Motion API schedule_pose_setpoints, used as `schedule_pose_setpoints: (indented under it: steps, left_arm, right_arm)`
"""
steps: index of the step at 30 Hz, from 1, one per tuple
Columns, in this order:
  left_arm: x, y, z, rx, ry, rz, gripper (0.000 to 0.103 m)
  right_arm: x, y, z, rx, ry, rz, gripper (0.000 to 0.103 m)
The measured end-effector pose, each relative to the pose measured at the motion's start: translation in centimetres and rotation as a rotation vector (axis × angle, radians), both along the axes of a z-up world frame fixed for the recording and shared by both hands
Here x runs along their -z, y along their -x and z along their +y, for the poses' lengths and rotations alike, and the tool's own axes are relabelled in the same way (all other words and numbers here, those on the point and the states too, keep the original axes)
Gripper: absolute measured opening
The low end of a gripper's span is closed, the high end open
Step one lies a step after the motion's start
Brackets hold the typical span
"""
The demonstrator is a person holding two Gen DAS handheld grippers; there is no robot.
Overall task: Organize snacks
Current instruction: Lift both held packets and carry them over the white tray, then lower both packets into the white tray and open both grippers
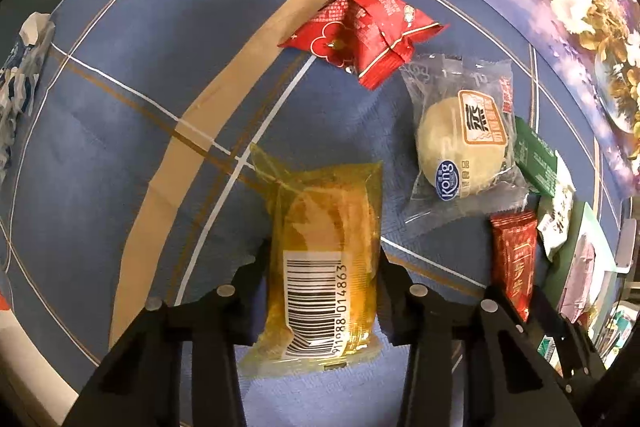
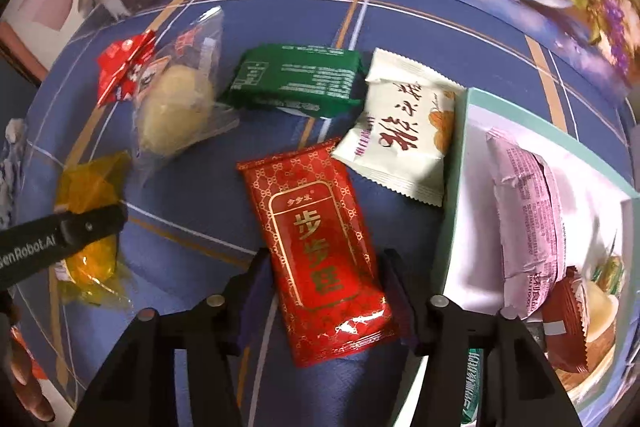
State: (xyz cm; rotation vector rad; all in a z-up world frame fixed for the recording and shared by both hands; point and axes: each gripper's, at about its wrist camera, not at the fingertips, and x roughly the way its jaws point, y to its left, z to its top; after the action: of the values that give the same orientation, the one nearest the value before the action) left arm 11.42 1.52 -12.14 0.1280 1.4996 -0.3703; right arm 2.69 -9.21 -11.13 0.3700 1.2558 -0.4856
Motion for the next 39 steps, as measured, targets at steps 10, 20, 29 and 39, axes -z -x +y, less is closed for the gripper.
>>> schedule_pose_setpoints:
  steps: [10,20,29,39]
  left_arm:
    - [-3.8,-1.0,1.2,-0.016,0.066,-0.05,0.042]
    - [-8.3,-1.0,2.3,-0.034,0.122,-0.139,0.042]
    - [-11.0,1.6,-2.0,0.077,0.176,-0.21,0.042]
    - [-10.9,11.8,-14.0,0.46,0.196,-0.212,0.043]
  right_arm:
    - [-2.5,0.2,0.5,-0.012,-0.095,-0.083,0.051]
    - [-7.4,1.7,-0.6,-0.009,-0.117,-0.155,0.051]
    - [-10.7,6.0,-5.5,0.132,-0.068,-0.203,0.051]
    - [-10.5,16.1,-15.5,0.479,-0.01,-0.159,0.051]
